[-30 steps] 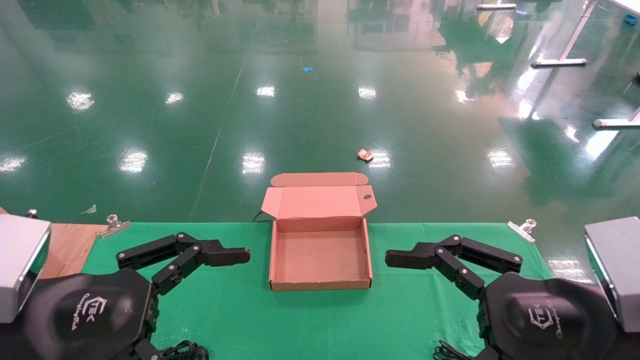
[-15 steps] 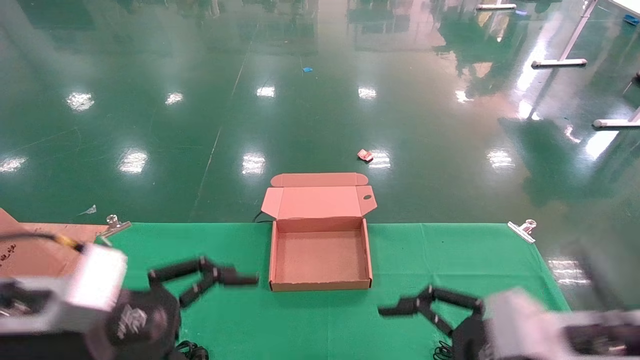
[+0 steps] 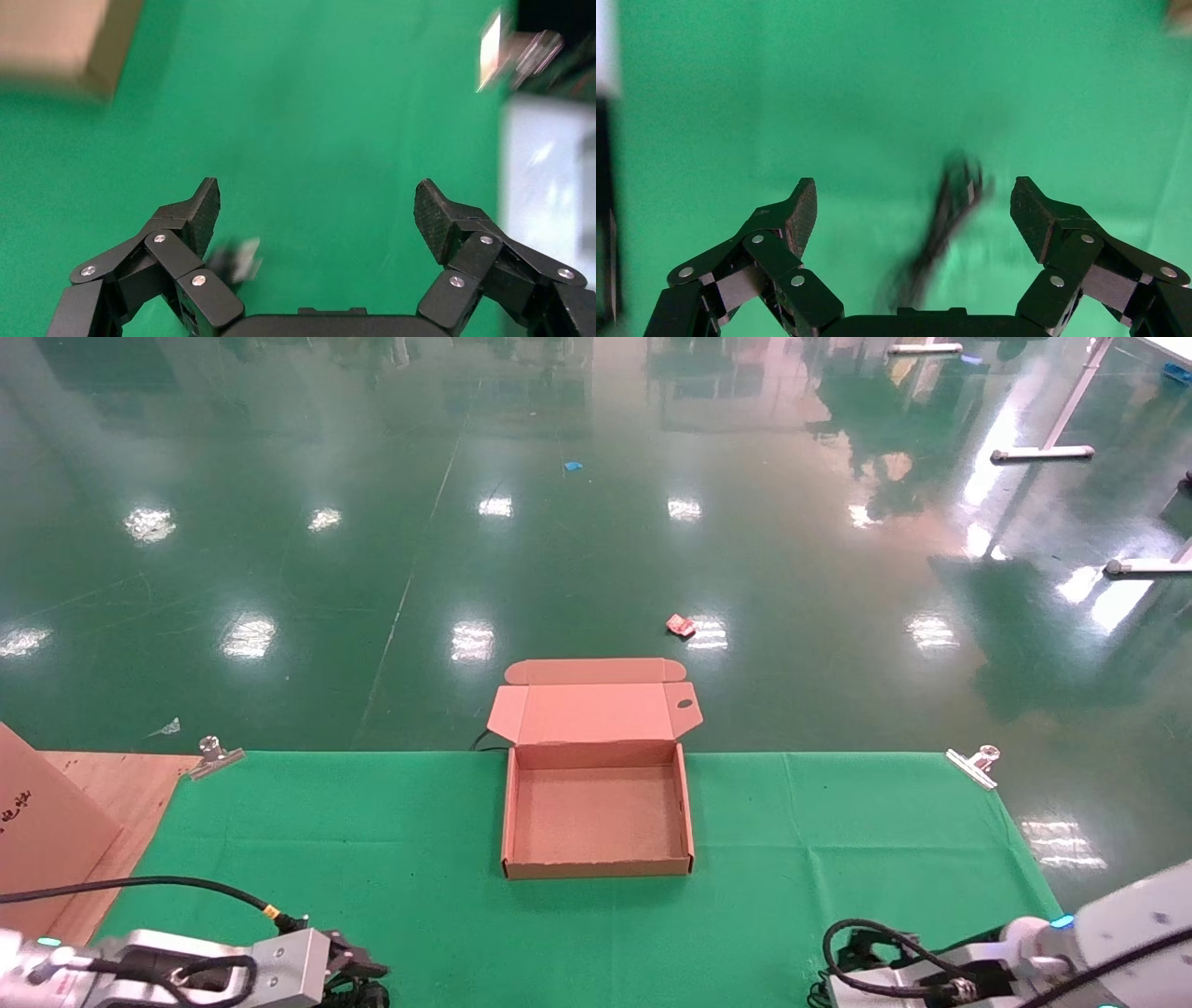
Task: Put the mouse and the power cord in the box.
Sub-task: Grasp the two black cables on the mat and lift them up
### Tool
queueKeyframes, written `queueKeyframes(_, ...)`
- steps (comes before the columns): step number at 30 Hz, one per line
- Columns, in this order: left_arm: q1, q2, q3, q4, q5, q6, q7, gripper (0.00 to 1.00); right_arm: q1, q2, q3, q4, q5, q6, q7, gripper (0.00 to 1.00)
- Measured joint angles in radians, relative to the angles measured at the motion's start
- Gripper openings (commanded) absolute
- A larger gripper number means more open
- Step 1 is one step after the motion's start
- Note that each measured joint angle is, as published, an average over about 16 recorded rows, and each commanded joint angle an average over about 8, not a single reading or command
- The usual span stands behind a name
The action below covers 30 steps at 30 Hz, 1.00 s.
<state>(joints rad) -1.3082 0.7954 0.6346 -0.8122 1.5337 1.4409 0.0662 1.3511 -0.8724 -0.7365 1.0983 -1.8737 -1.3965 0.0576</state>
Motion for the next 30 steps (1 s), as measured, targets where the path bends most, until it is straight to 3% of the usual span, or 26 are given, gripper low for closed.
queueKeyframes(7, -0.074, 0.080, 0.082, 0.144, 0.196, -0.089, 0.052, 1.00, 0.053, -0.090, -0.056, -0.178, -0.136, 0.062, -0.065, 1.00)
queueKeyframes(17, -0.142, 0.151, 0.126, 0.331, 0.302, -0.169, 0.118, 1.00, 0.102, -0.184, -0.058, -0.461, -0.131, 0.128, -0.221, 0.99)
queueKeyframes(18, -0.147, 0.154, 0.128, 0.347, 0.306, -0.174, 0.125, 0.93, 0.105, -0.191, -0.057, -0.485, -0.127, 0.131, -0.238, 0.92)
queueKeyframes(25, -0.181, 0.165, 0.136, 0.435, 0.326, -0.193, 0.167, 0.05, 0.127, -0.220, -0.050, -0.620, -0.102, 0.146, -0.336, 0.06)
queueKeyframes(26, -0.185, 0.166, 0.137, 0.444, 0.328, -0.193, 0.173, 0.00, 0.130, -0.222, -0.049, -0.635, -0.100, 0.148, -0.347, 0.01)
queueKeyframes(30, -0.200, 0.170, 0.139, 0.475, 0.332, -0.190, 0.196, 0.00, 0.142, -0.230, -0.046, -0.687, -0.092, 0.154, -0.384, 0.00)
